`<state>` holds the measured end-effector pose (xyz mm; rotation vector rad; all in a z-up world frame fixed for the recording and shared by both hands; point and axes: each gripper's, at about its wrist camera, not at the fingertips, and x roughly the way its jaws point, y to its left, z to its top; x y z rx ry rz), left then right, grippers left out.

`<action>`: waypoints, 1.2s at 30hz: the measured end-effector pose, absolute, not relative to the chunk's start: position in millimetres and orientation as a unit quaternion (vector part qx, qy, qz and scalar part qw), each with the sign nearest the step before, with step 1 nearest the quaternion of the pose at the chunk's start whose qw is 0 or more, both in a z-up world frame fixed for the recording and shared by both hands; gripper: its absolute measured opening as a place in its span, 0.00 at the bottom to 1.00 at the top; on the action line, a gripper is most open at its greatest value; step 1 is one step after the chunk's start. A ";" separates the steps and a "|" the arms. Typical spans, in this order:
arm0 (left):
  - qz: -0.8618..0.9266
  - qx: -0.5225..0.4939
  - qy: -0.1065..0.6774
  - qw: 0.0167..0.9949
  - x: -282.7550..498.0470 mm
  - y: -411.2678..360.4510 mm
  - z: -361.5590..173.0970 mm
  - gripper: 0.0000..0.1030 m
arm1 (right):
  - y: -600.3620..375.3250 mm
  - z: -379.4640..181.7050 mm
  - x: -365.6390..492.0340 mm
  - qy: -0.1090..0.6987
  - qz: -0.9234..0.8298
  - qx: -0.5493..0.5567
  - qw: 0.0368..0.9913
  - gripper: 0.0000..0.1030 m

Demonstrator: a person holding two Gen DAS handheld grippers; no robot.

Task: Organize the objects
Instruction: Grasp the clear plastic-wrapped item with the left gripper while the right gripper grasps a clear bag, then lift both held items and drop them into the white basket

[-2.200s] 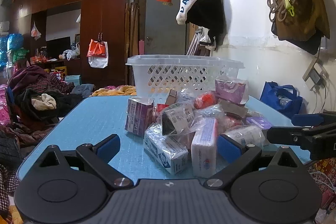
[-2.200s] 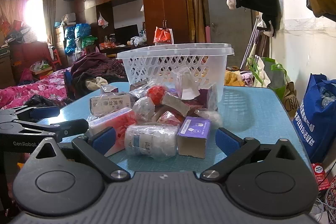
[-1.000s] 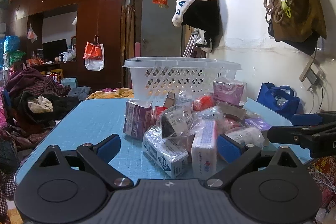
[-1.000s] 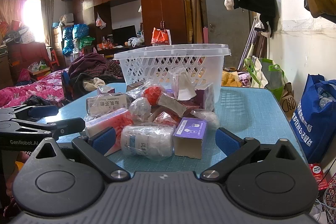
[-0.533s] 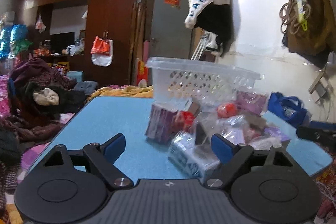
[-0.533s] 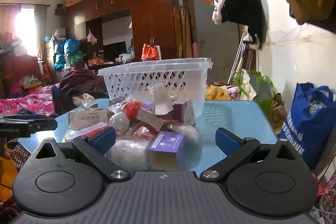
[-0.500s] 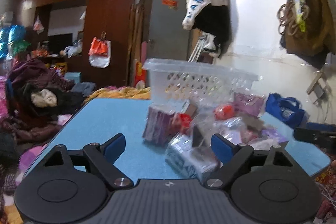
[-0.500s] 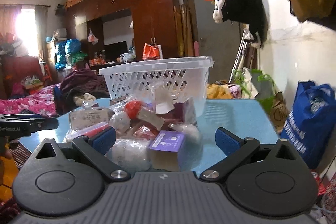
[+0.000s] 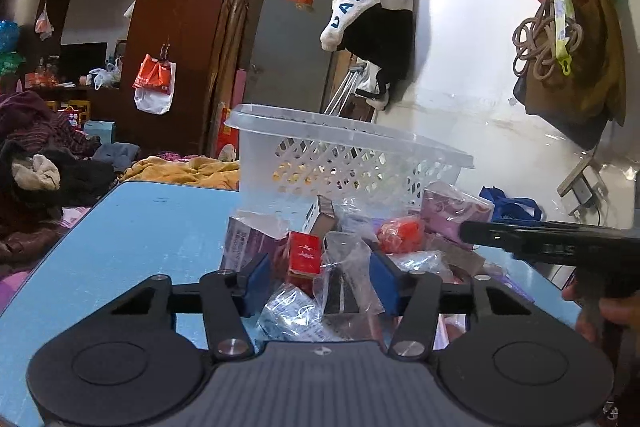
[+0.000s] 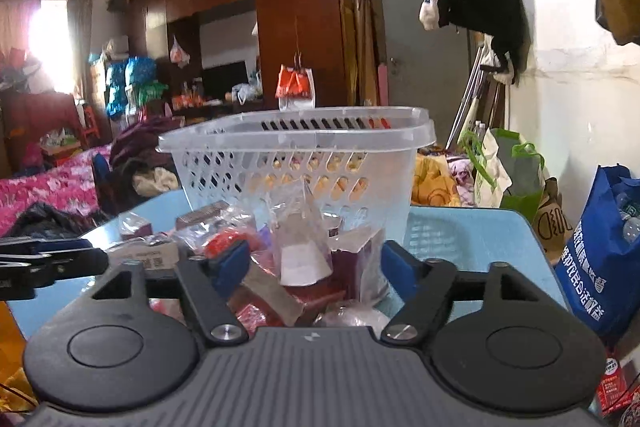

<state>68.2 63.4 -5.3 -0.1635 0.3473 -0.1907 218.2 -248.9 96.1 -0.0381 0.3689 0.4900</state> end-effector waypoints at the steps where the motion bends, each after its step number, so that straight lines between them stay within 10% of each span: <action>1: -0.097 -0.080 0.173 0.977 68.4 61.9 -5.4 0.56 | -248.2 95.0 217.9 0.183 0.244 -0.021 0.952 0.62; 10: -0.092 -0.053 0.175 0.979 68.5 45.1 -7.3 0.56 | -244.8 96.7 216.6 0.182 0.256 -0.042 0.948 0.40; 14: -0.096 -0.043 0.184 0.977 72.3 40.8 -9.9 0.36 | -244.8 96.2 214.5 0.181 0.258 -0.046 0.948 0.39; 36: -0.080 0.005 0.177 0.981 71.5 36.7 -8.6 0.34 | -250.3 105.1 208.6 0.161 0.258 -0.041 0.952 0.38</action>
